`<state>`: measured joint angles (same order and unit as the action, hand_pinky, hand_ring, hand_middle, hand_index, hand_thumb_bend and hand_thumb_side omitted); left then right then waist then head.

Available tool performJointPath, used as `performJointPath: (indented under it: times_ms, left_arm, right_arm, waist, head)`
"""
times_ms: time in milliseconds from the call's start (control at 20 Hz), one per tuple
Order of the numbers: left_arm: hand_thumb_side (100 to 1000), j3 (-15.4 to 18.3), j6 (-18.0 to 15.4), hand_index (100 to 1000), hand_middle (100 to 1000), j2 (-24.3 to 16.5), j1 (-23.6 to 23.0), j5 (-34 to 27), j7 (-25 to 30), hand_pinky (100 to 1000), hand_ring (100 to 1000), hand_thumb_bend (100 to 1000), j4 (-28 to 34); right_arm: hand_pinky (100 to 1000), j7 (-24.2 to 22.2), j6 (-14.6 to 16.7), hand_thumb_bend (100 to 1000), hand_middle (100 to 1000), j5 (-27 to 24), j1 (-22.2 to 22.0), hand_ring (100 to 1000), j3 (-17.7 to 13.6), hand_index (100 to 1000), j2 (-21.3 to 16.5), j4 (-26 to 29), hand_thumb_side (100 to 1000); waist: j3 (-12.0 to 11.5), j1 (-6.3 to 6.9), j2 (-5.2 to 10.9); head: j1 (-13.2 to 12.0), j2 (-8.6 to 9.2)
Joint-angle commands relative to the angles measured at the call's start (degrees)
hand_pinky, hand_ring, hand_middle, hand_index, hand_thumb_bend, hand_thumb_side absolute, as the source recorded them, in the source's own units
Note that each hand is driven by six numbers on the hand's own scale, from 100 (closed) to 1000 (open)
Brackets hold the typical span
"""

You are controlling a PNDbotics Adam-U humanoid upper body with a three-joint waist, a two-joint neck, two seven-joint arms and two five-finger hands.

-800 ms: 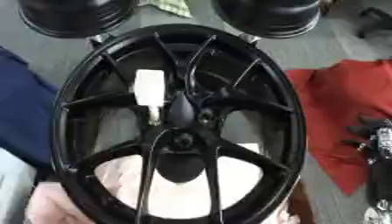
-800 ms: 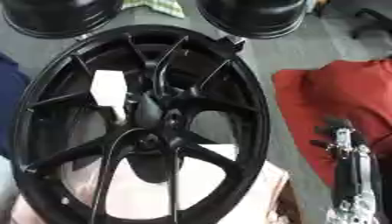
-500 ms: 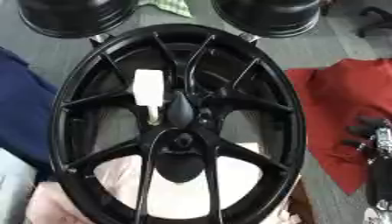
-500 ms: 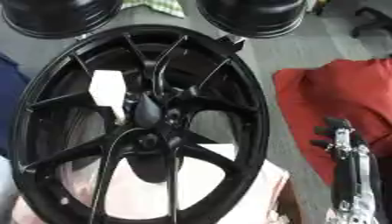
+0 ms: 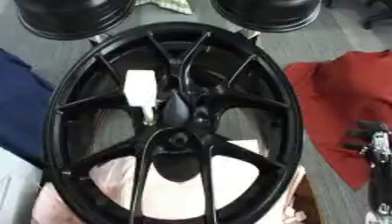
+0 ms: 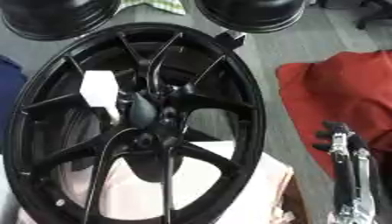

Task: Pull the pin out of the wheel hub.

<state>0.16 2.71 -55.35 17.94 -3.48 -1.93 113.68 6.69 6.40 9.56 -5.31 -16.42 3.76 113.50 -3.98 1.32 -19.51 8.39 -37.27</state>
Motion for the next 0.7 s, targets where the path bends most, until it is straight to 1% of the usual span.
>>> performJointPath:
  times_ms: [50, 150, 250, 400, 550, 600, 700]
  left_arm:
    - [495, -0.38, -0.04, 747, 631, -8.48, 2.18, 1.03, 7.18, 723, 581, 470, 0.91]
    - [490, -1.0, -0.44, 744, 634, -11.54, 4.22, 1.36, 12.16, 734, 601, 463, 0.91]
    - [495, -1.88, -0.78, 757, 648, -13.69, 6.41, 1.63, 17.66, 743, 621, 453, 0.91]
    - [520, -3.55, -0.08, 784, 668, -15.92, 10.87, 2.96, 28.1, 765, 672, 433, 0.91]
    - [525, -5.66, 0.43, 796, 688, -16.49, 15.95, 4.59, 39.3, 783, 706, 409, 0.91]
    - [522, -6.26, 0.65, 796, 688, -16.23, 17.85, 4.75, 42.3, 784, 707, 407, 0.91]
    - [524, -7.45, 1.41, 796, 688, -15.5, 21.3, 4.49, 46.3, 783, 706, 409, 0.91]
  right_arm:
    - [610, -0.04, 0.39, 100, 511, 0.97, -0.65, 719, 0.44, 702, -0.75, 1.09, 817]
    - [610, -0.07, 0.65, 100, 511, 1.26, -1.19, 719, 0.54, 702, -0.81, 1.09, 817]
    - [610, -0.1, 0.72, 100, 511, 1.62, -1.66, 719, 0.62, 702, -0.76, 1.09, 819]
    - [611, -0.1, 0.6, 100, 511, 2.23, -2.2, 718, 0.75, 702, -0.66, 1.09, 819]
    - [611, -0.08, 0.55, 100, 511, 2.83, -2.62, 719, 0.8, 702, -0.61, 1.09, 819]
    - [611, -0.07, 0.5, 100, 511, 3.01, -2.75, 719, 0.82, 702, -0.58, 1.09, 820]
    - [611, -0.09, 0.42, 100, 511, 3.34, -2.97, 719, 0.9, 702, -0.55, 1.09, 820]
  waist:
    - [-0.03, 0.2, 1.37]
    - [0.04, 0.24, 1.61]
    - [0.16, 0.3, 1.8]
    - [0.64, 0.52, 2.08]
    - [1.14, 0.8, 2.37]
    - [1.22, 0.85, 2.46]
    - [1.31, 0.88, 2.6]
  head:
    - [0.34, -0.05]
    - [0.65, -0.14]
    - [1.03, -0.29]
    - [1.44, -0.45]
    - [1.56, -0.61]
    - [1.62, -0.58]
    - [1.77, -0.51]
